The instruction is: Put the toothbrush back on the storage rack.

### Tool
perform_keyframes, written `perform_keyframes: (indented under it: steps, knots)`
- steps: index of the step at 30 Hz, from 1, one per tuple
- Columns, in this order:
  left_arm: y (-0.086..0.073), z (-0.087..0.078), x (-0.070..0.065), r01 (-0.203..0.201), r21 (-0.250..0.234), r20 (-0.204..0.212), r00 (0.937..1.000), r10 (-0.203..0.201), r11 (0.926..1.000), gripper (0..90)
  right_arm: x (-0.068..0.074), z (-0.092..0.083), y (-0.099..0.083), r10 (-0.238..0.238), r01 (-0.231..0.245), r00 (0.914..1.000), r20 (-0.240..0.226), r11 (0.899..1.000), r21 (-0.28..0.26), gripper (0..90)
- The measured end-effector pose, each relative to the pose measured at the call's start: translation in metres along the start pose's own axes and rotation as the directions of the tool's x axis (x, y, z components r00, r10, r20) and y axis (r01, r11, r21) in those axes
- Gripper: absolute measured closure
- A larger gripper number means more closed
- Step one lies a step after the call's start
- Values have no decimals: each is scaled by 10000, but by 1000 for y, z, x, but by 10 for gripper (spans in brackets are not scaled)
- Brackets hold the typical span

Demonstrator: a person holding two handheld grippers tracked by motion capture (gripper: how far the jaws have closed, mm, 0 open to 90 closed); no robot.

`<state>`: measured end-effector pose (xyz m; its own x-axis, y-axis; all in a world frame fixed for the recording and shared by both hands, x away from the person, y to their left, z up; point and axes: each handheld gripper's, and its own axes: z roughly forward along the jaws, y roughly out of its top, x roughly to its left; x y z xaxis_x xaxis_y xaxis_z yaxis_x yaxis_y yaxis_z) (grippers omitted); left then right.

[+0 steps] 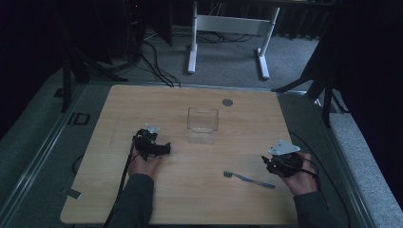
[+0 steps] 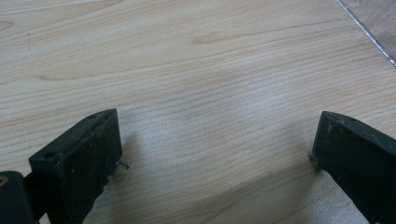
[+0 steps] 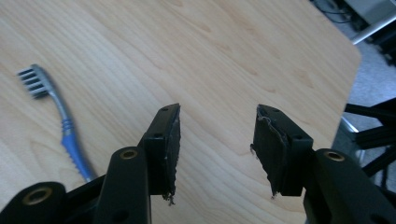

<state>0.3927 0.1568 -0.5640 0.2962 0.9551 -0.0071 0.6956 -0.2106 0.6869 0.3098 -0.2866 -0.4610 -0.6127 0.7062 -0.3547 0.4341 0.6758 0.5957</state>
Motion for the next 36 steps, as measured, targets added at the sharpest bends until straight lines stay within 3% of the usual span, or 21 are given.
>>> perform_keyframes:
  steps: [11, 16, 36]
  knots:
    - [1, 1, 0, 32, -6, -20, 10000, -32, 10000, 16, -2, -6, 6, 10, 10, 9969, -785, 9997, 259, 520]
    - [1, 1, 0, 58, -15, -32, 10000, -58, 10000, 16, 0, -7, 11, -213, 275, 9925, -1204, 9984, 504, 535]
    - [1, 1, 0, 68, -19, -44, 10000, -69, 10000, 16, 3, -6, 18, -551, 797, 9784, -1990, 9898, 1178, 560]
